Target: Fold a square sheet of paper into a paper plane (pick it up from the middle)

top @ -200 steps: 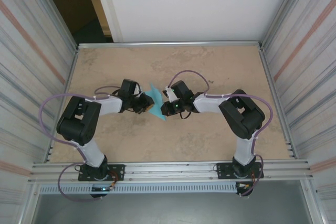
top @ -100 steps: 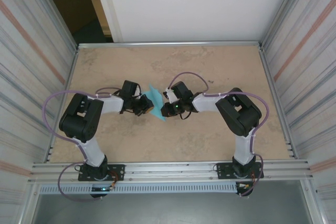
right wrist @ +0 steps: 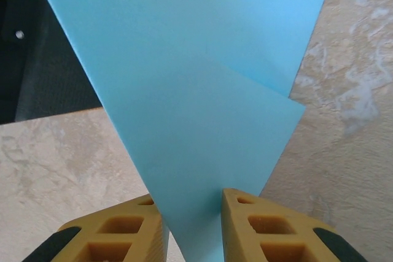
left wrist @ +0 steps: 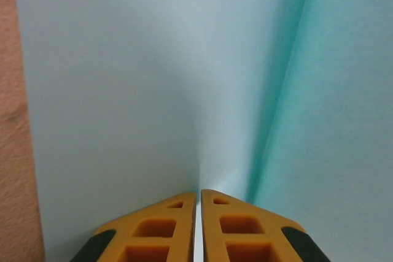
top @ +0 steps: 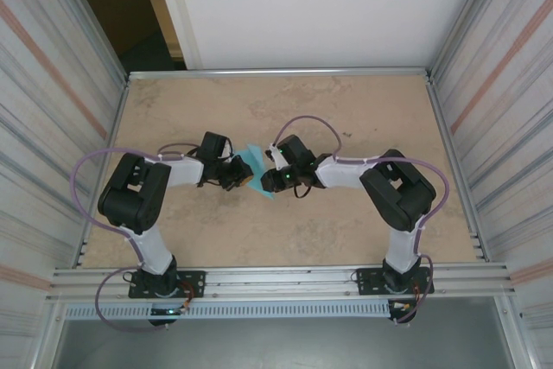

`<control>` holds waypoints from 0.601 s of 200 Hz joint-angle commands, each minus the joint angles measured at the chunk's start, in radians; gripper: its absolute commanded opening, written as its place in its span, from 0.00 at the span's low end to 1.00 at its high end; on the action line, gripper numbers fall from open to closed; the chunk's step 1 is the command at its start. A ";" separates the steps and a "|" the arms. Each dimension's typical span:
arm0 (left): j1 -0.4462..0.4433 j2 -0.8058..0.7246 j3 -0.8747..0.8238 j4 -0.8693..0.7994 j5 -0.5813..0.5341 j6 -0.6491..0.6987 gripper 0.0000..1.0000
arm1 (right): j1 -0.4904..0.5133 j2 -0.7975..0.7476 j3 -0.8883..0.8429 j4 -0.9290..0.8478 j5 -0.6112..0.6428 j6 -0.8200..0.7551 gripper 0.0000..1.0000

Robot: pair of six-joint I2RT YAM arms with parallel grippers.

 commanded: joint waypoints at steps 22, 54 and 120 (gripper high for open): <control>-0.003 0.026 0.005 -0.048 -0.013 0.020 0.12 | 0.022 -0.008 0.033 -0.045 0.096 -0.038 0.22; -0.003 0.026 0.003 -0.045 -0.013 0.021 0.12 | 0.032 -0.017 0.034 -0.041 0.104 -0.047 0.22; -0.003 0.035 0.002 -0.042 -0.010 0.018 0.12 | 0.036 -0.015 0.039 -0.030 0.072 -0.064 0.22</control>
